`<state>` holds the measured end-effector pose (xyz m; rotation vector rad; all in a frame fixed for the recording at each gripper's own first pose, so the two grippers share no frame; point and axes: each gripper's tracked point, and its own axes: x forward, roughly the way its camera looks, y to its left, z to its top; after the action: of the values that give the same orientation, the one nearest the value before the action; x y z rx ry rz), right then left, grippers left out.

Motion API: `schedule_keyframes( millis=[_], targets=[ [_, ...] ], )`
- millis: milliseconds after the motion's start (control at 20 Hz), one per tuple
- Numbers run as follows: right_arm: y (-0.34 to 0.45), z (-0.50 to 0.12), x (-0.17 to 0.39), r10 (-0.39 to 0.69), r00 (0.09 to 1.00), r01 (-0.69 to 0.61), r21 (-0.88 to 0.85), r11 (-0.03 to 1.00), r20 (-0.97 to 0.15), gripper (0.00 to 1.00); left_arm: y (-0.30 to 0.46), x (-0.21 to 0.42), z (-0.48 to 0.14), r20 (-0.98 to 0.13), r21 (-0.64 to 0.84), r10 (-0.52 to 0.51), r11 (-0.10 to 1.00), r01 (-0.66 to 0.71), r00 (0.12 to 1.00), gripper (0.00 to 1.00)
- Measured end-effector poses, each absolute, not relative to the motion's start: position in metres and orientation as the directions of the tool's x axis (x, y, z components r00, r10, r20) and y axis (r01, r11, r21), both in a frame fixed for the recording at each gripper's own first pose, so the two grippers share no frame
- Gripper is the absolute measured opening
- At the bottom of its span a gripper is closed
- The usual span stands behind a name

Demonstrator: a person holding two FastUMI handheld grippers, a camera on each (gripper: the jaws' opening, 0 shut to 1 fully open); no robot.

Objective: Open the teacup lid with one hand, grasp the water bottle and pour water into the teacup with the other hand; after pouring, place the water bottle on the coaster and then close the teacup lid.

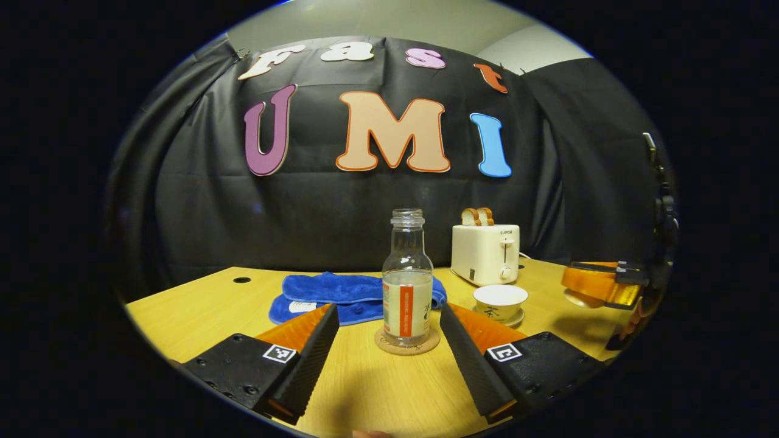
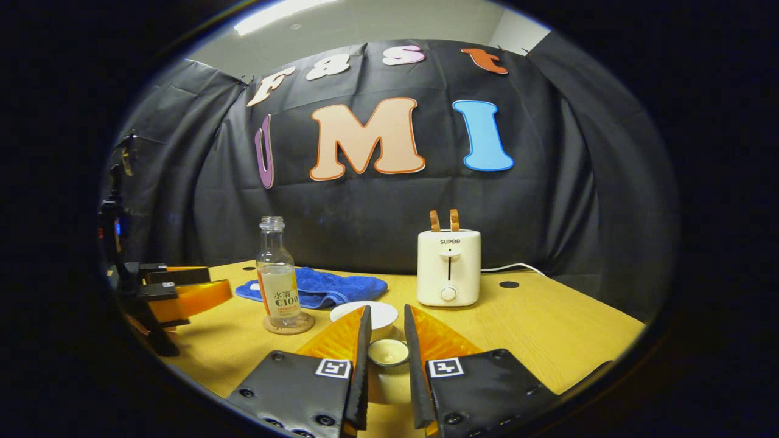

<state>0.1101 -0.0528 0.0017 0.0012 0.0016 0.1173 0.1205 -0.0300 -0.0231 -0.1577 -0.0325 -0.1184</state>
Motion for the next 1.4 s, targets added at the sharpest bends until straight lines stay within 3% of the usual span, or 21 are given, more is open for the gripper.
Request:
schedule_keyframes(
  millis=[700,1400],
  targets=[
    [-0.014,-0.015,0.213,0.078,0.993,-0.080,-0.019,0.997,-0.085,0.32,-0.021,0.107,-0.022,0.042,-0.154,-0.107,0.982,0.112,0.993,0.98],
    [-0.002,-0.027,0.218,0.099,0.983,-0.111,-0.074,0.991,-0.154,0.32,-0.020,0.106,-0.023,0.042,-0.153,-0.110,0.981,0.116,0.993,1.00]
  ],
)
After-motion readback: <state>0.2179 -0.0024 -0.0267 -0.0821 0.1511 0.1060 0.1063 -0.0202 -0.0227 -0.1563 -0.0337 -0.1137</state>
